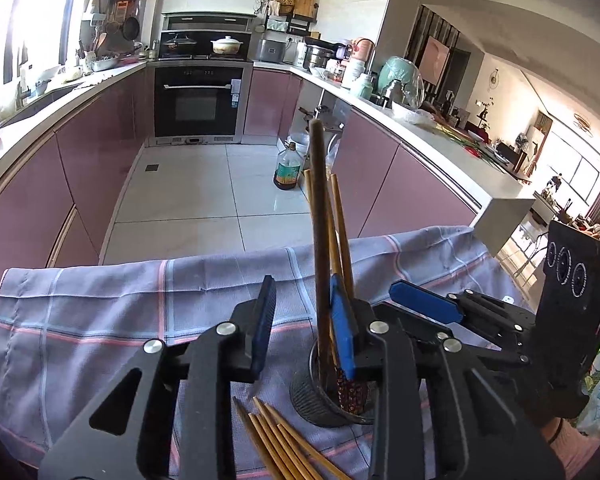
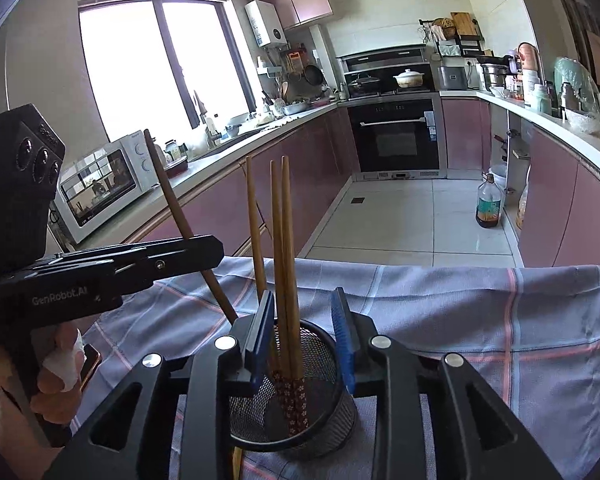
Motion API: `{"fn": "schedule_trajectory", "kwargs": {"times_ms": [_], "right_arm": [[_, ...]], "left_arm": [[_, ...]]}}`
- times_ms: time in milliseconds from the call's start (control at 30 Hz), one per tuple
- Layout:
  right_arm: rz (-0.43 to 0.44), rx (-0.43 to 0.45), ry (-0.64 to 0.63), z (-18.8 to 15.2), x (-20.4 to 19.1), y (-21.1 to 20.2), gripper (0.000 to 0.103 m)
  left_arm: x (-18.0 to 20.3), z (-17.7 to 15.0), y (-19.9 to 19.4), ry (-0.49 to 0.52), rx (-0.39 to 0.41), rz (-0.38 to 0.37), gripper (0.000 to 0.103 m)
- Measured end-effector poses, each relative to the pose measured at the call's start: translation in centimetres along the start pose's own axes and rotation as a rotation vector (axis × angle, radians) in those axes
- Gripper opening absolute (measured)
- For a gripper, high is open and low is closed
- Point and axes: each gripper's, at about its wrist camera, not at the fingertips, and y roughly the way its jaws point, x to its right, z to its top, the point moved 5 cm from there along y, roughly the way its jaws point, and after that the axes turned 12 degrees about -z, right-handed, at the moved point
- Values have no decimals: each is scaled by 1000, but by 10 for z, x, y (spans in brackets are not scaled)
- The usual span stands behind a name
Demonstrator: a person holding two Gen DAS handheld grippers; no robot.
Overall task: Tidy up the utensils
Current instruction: 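Drop the chopsticks into the mesh cup by opening both tools, then move both open tools back down toward the chopstick pile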
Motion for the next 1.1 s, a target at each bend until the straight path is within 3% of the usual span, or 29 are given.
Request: {"fn": "schedule_trajectory", "kwargs": {"times_ms": [233,667,900,1100], "right_arm": [[40,30,-16,-8,-5,-24,35],[84,16,-58,-32,-14,-47,40],[116,-42,-108,-58,-22,-53,40],[130,-122,-160,-83,-33,-46,40]], "left_arm": [[0,-8,-22,25,58,24,35],[5,-26,-39,43,58,15,34],[6,-64,-55,55,46,27,37],[-7,-112,-58,22,-17,72,38]]}}
